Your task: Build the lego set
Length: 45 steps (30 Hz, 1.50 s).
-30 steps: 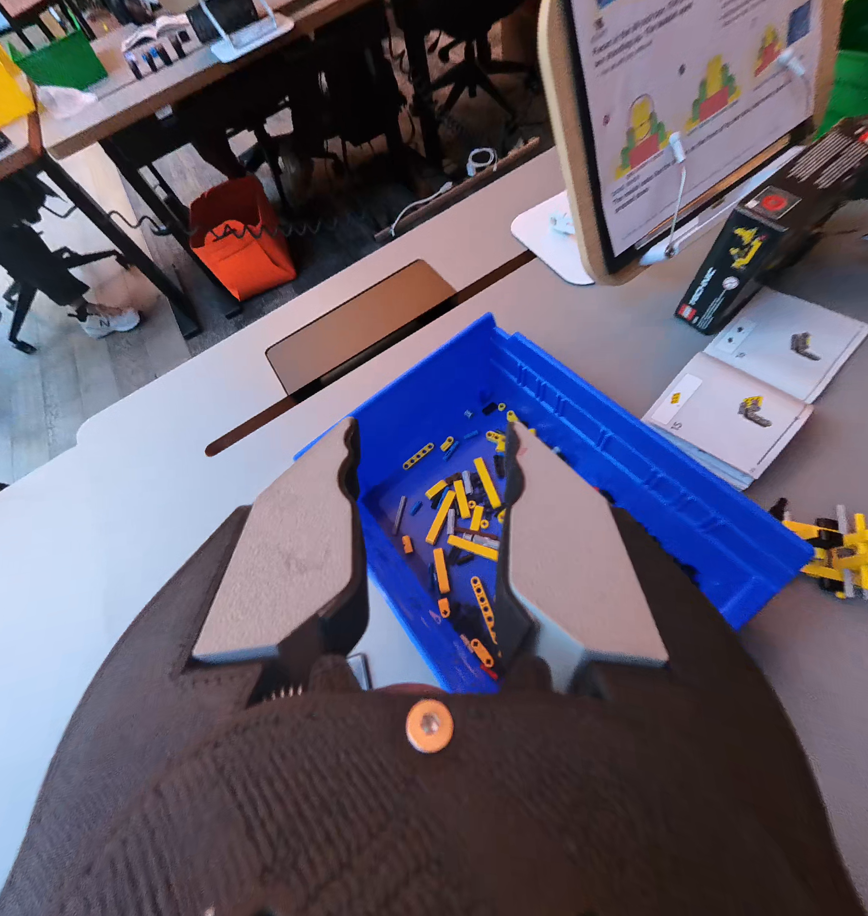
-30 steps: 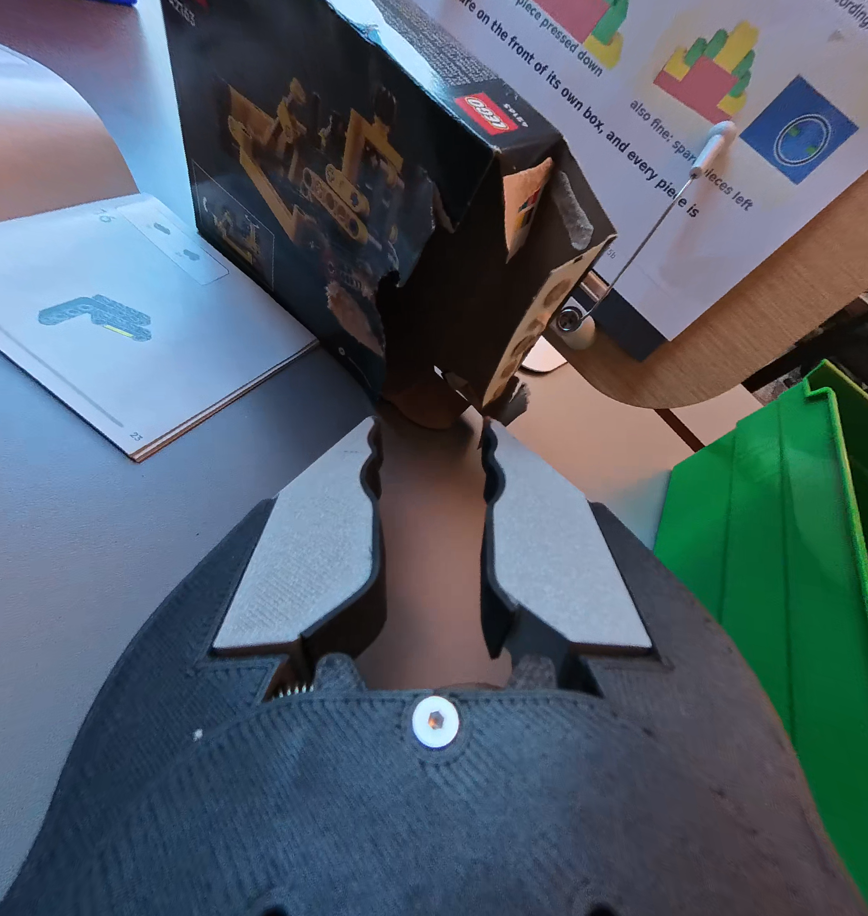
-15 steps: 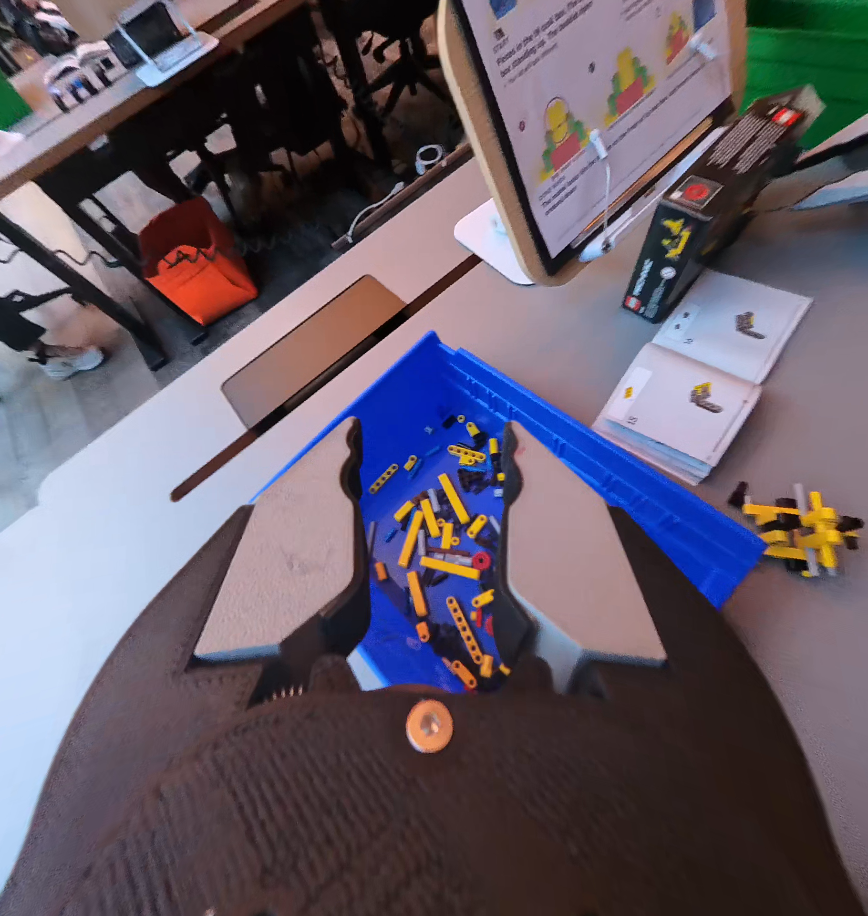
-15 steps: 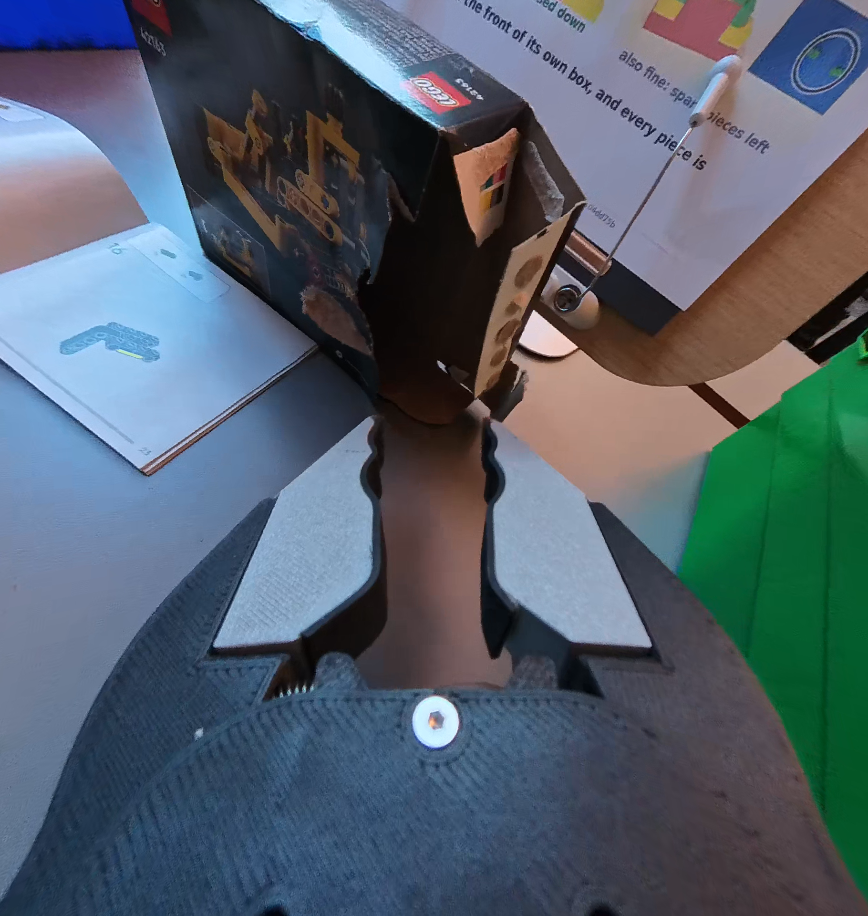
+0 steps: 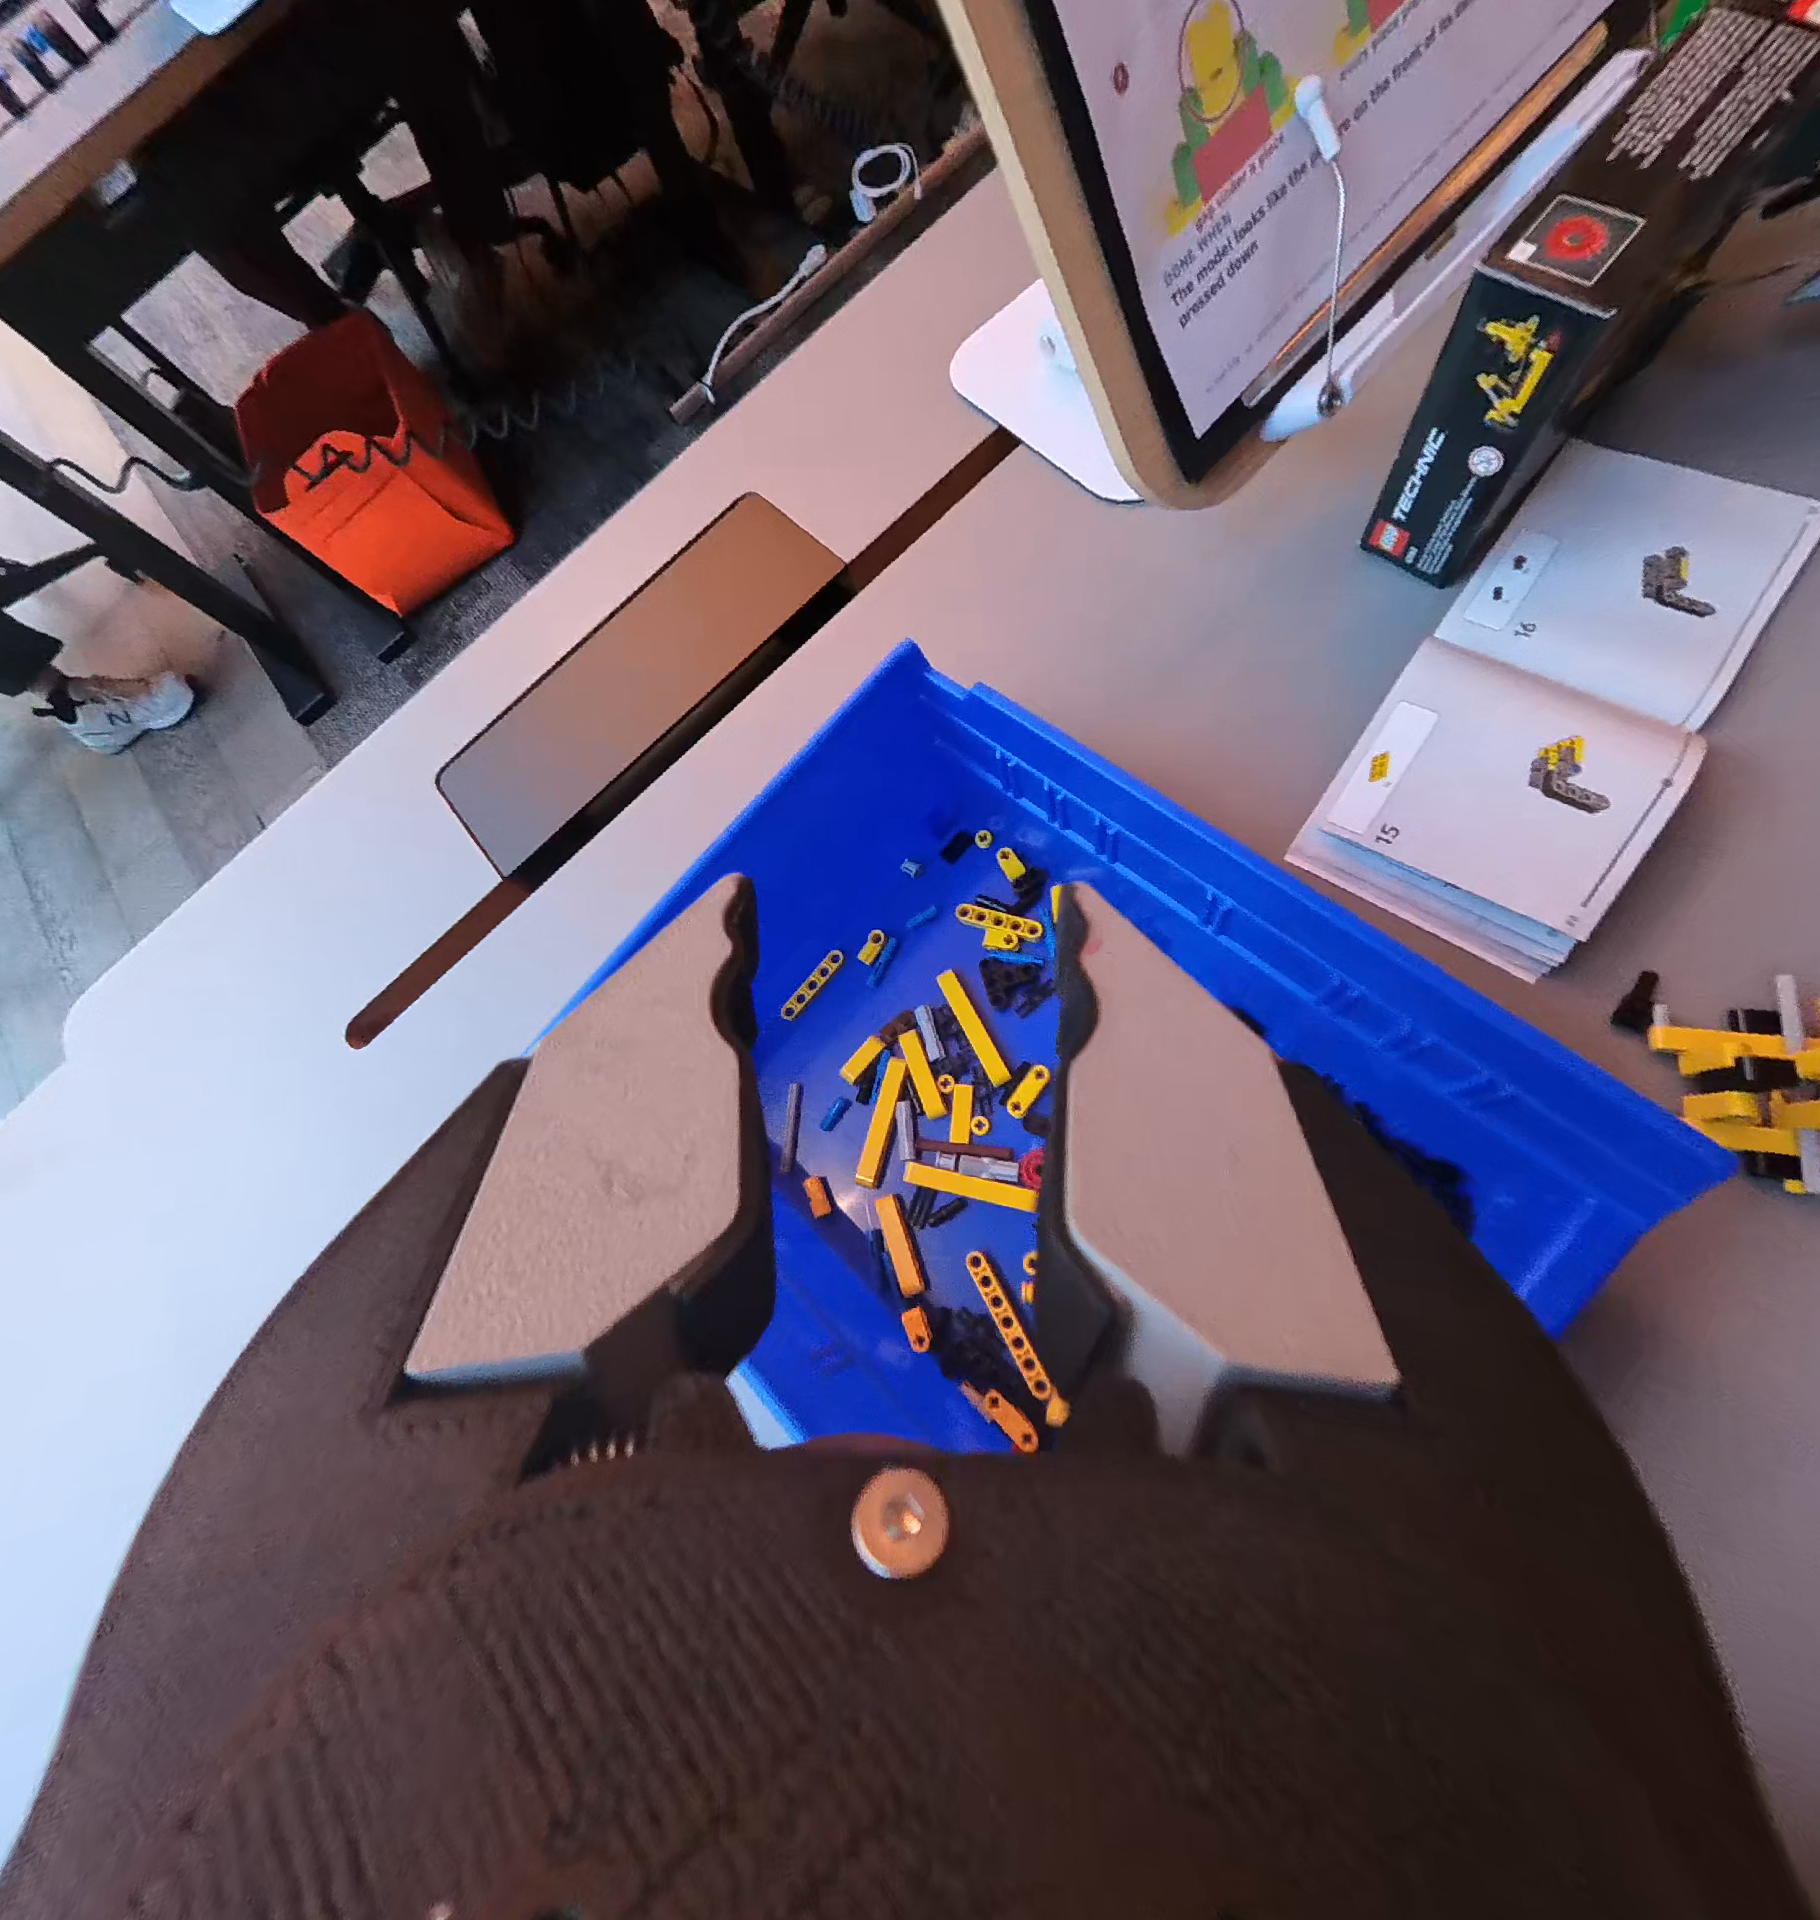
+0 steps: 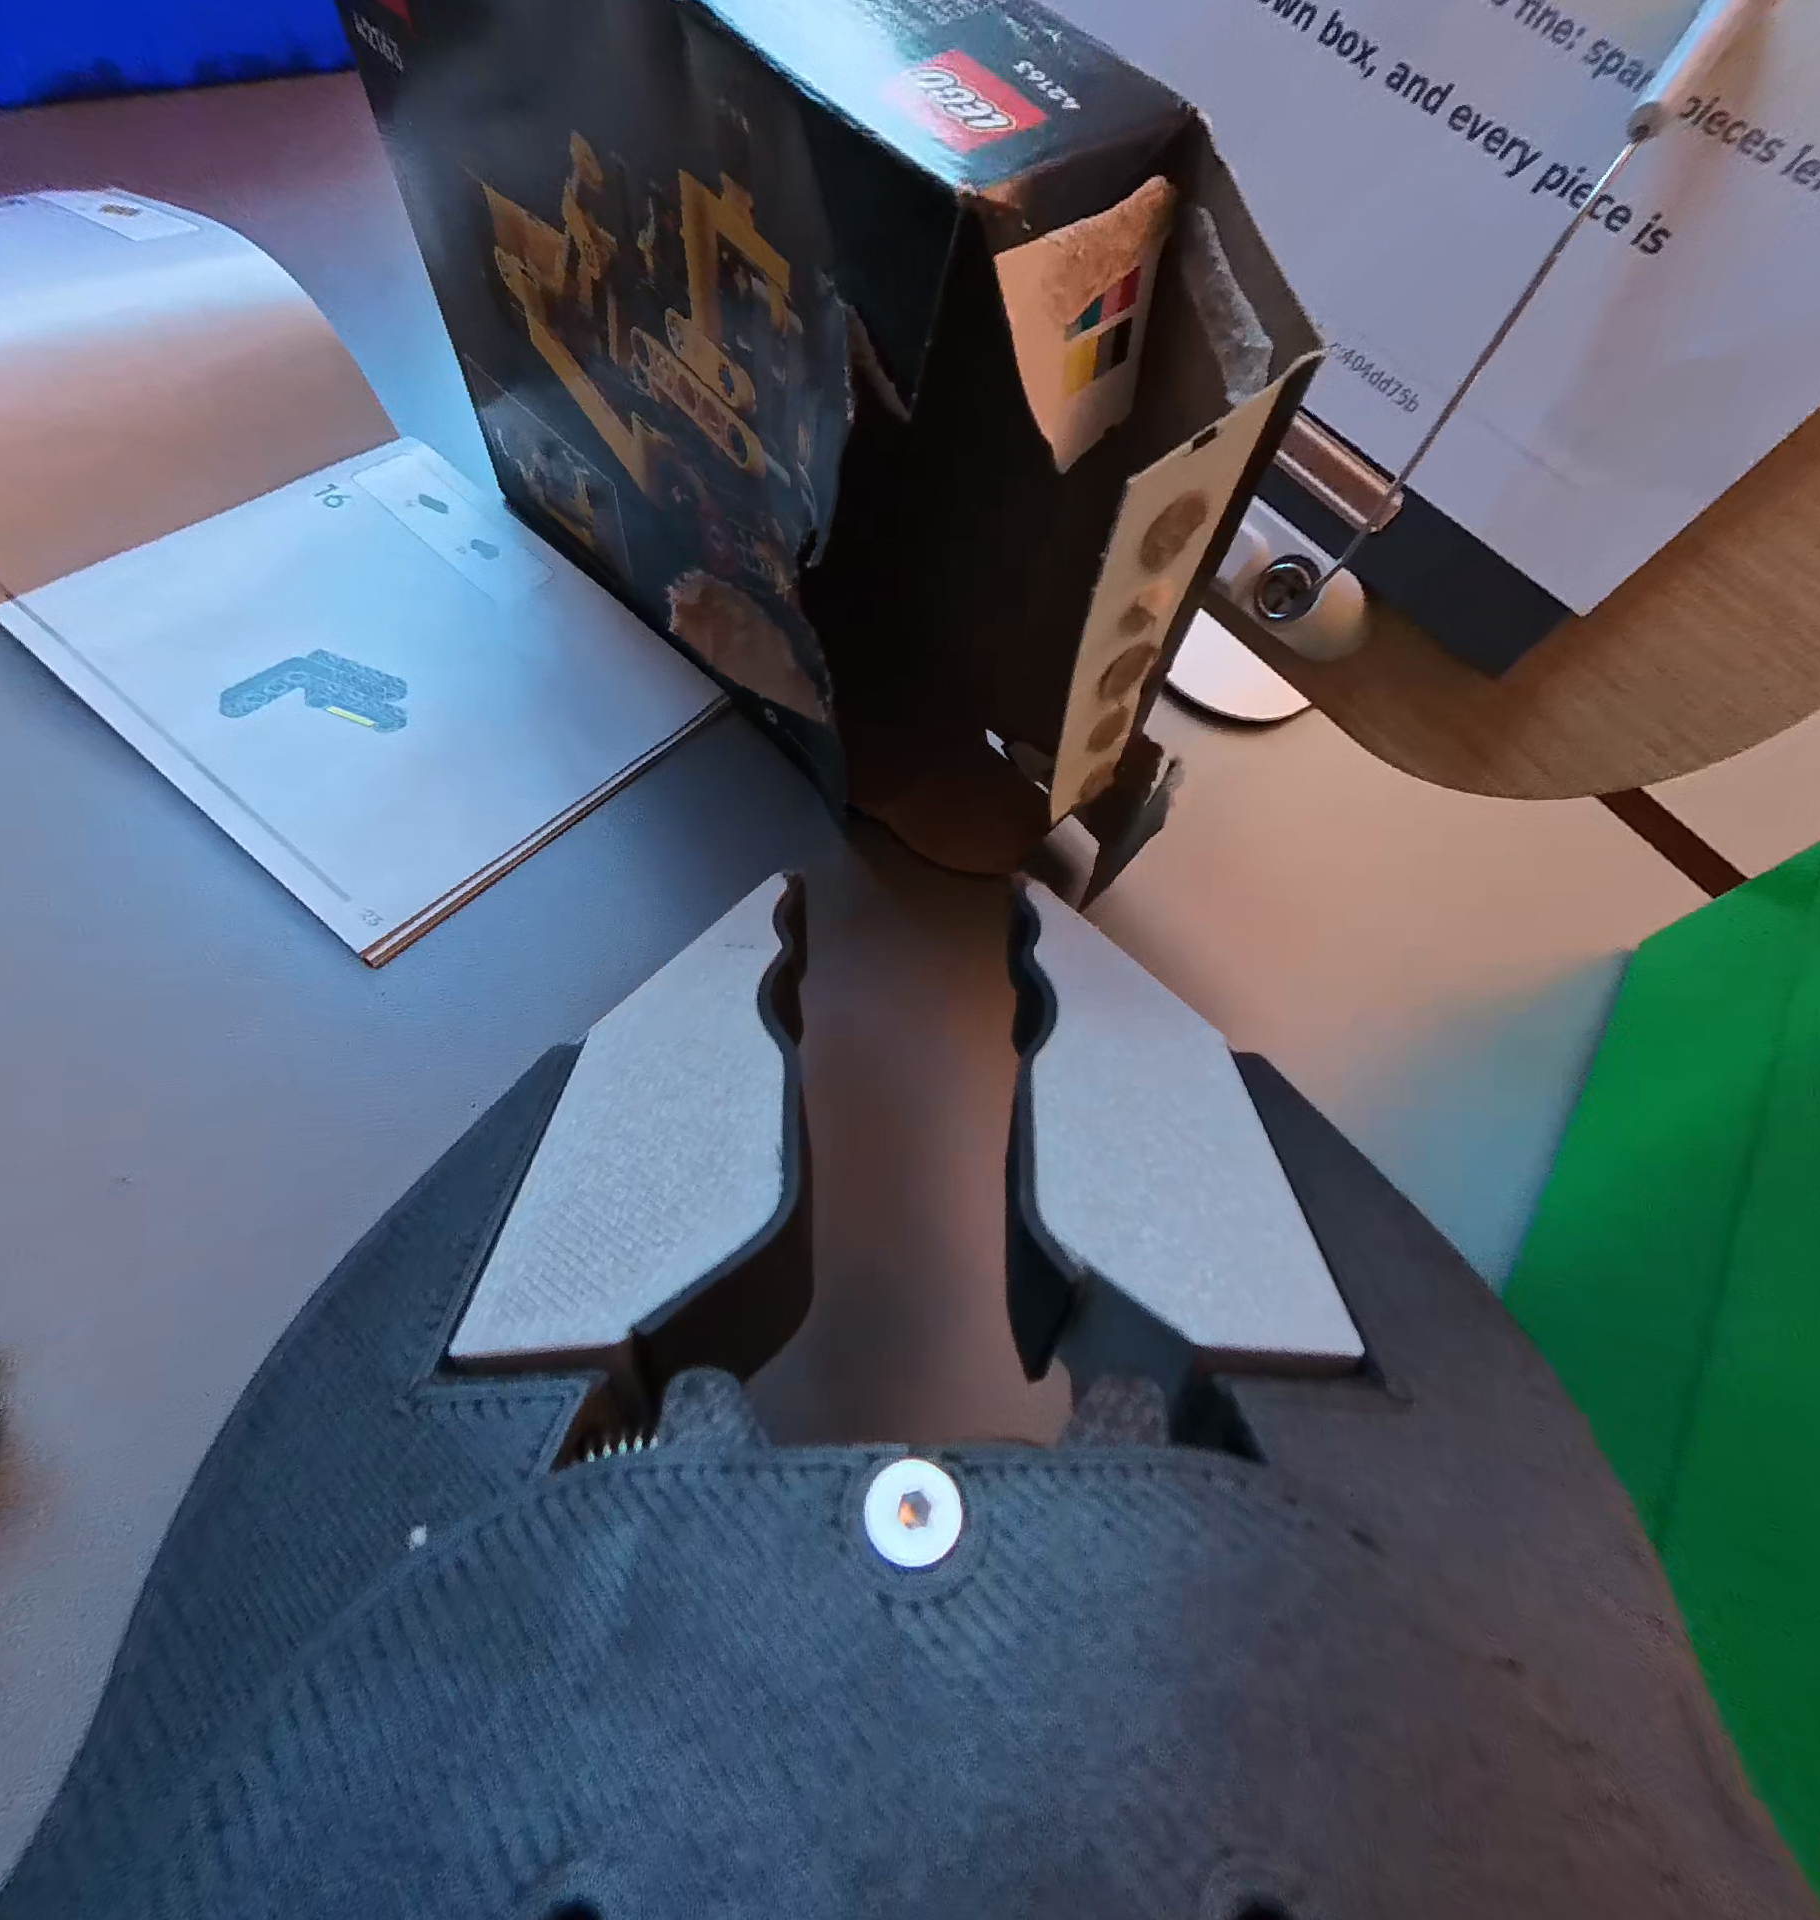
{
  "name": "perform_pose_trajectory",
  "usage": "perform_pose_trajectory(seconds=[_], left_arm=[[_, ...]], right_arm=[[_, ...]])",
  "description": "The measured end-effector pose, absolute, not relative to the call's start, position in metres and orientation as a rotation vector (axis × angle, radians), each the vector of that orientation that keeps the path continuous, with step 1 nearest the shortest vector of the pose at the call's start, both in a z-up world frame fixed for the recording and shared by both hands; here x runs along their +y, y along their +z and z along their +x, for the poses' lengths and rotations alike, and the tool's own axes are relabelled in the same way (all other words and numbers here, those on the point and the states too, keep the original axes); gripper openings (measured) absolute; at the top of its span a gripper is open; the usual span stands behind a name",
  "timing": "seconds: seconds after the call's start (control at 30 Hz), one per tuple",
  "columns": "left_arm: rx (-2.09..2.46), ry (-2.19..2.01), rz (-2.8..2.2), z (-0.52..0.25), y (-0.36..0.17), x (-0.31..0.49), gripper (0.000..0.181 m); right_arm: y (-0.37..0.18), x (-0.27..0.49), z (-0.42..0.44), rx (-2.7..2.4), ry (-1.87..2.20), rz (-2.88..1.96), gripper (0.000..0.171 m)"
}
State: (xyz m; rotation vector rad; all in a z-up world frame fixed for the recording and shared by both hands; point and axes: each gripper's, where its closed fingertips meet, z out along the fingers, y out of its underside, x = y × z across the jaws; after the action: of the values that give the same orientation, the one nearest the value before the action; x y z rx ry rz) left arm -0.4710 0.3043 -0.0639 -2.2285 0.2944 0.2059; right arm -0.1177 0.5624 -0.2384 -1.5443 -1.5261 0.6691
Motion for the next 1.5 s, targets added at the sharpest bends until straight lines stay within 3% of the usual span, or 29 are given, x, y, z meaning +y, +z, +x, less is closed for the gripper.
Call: perform_pose_trajectory(seconds=[0.37,1.5], left_arm=[[0.344,0.189,-2.281,-0.463,-0.078,0.306,0.056],[0.392,0.201,-2.179,-0.453,-0.052,0.297,0.056]], right_arm=[[-0.239,0.562,-0.118,-1.532,0.658,-1.542,0.035],[-0.239,0.571,-0.116,-1.485,0.649,-1.579,0.034]])
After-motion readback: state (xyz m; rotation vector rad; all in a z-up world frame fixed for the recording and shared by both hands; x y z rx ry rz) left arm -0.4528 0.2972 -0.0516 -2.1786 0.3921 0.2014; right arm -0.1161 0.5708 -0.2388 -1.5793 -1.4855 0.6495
